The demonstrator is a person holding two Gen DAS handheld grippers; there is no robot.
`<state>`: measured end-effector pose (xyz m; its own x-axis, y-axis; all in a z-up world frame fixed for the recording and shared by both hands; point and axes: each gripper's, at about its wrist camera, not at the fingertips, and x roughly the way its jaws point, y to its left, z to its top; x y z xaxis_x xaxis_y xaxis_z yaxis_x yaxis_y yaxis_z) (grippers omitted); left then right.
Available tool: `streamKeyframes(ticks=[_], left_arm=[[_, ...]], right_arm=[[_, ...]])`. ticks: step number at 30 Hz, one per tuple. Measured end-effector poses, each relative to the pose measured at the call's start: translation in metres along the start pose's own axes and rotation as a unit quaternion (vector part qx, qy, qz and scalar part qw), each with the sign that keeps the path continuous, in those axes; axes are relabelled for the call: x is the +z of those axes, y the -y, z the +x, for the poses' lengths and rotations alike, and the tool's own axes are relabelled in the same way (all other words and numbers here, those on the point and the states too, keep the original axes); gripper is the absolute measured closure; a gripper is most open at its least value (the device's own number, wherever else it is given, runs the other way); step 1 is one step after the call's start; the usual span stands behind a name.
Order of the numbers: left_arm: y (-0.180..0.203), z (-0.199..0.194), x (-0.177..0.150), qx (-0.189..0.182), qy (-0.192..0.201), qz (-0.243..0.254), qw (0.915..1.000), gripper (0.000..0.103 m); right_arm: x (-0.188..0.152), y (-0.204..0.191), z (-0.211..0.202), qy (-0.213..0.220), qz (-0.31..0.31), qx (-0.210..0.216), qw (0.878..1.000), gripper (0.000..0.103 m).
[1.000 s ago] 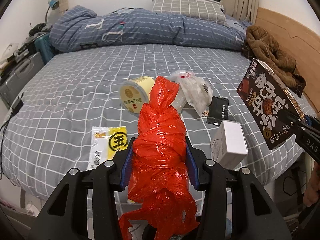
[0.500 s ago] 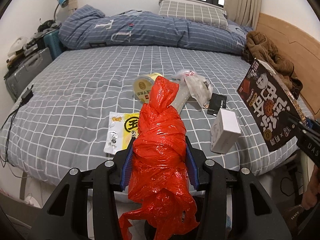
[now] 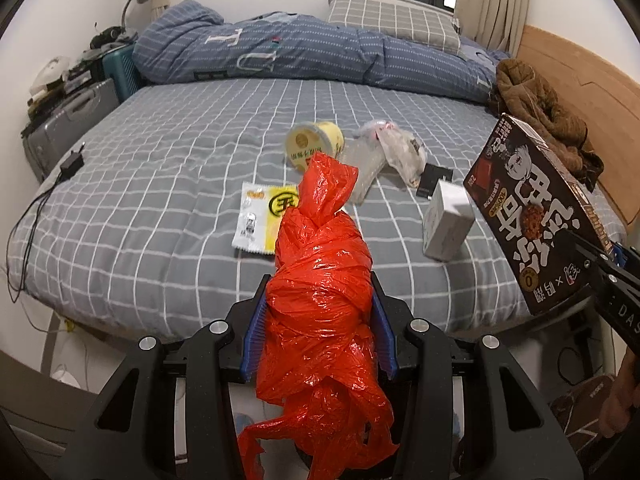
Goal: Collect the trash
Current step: 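Lift the red bag and brown box and carry both over the floor bin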
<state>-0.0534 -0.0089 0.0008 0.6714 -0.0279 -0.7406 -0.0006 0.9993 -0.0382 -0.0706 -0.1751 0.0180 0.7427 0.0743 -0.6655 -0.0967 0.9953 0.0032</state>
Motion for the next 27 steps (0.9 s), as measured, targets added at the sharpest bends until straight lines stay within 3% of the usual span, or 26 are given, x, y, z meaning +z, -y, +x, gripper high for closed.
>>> streamKeyframes(ticks=[27], left_arm=[[-0.006,-0.02,-0.091,0.002,-0.062,-0.011,0.998,0.06]], right_arm=[[-0.093,-0.039,-0.017,-0.073,-0.017,0.02,0.997,0.062]])
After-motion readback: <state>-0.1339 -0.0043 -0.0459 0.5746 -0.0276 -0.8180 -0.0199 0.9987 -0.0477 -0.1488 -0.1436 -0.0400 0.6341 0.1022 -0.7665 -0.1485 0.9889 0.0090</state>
